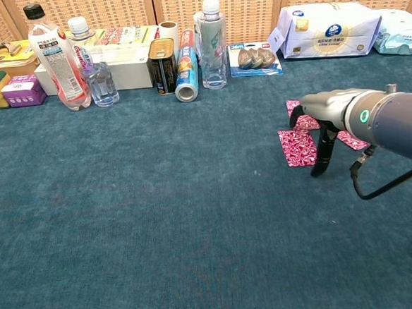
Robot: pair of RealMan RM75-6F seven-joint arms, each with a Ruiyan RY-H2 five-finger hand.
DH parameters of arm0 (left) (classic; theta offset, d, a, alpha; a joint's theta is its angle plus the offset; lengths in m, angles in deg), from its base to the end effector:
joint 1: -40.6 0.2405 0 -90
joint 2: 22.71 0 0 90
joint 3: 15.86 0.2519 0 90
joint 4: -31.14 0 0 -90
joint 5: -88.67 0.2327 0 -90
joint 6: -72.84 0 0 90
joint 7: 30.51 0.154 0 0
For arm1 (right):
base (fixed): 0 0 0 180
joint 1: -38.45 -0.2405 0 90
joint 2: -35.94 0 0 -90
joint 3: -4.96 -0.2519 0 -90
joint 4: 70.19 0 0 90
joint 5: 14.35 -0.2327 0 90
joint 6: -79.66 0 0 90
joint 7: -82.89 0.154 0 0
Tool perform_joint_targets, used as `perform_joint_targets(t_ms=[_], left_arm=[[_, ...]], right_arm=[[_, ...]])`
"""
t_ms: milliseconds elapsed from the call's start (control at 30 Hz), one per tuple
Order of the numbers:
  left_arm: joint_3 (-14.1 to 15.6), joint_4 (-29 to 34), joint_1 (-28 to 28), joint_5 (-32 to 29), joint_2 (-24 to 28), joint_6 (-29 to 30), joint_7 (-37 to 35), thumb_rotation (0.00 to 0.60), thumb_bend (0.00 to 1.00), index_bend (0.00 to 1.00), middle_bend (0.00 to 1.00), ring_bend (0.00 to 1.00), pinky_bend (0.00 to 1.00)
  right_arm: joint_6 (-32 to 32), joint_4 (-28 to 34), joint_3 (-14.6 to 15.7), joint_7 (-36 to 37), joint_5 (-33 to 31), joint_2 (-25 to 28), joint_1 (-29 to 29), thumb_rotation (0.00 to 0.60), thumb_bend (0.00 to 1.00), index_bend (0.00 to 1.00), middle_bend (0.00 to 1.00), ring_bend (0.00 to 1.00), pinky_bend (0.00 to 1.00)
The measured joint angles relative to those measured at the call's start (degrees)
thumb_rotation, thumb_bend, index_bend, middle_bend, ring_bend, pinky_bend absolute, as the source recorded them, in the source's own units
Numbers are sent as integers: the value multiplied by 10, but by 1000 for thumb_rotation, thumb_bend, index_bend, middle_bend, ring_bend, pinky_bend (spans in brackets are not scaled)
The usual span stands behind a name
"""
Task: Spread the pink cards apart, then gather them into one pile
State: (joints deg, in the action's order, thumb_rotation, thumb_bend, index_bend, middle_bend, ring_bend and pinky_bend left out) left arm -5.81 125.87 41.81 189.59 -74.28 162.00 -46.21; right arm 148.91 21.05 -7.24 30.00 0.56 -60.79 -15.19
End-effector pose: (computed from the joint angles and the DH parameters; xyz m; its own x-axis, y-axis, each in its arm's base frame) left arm -0.3198 0.1017 0.1675 0.2944 0.2340 0.9266 0.9554 -0.0949 -0.2796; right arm -0.1289 -0.3396 -0.0785 0.4955 -0.4871 0.7192 -0.8311 -0.0251 0.5555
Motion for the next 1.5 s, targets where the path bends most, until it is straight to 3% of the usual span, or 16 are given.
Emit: perform_joint_targets(t_ms=[867, 1133, 1500], left_arm=[[-1, 0, 0, -3, 0, 0, -4, 600, 18, 0, 0, 0, 0], [-1, 0, 0, -3, 0, -1, -3, 600, 17, 0, 0, 0, 0], [-1, 1, -1, -4, 0, -3, -3, 600, 18, 0, 0, 0, 0]], right_arm=[[-22, -30, -15, -4, -4, -13, -4, 600, 28, 192, 0, 0, 71], [-28, -31, -21, -3, -10, -10, -4, 600, 99, 204, 0, 0, 77], [-32, -41, -26, -5, -18, -13, -7, 600, 111, 210, 1, 0, 86]])
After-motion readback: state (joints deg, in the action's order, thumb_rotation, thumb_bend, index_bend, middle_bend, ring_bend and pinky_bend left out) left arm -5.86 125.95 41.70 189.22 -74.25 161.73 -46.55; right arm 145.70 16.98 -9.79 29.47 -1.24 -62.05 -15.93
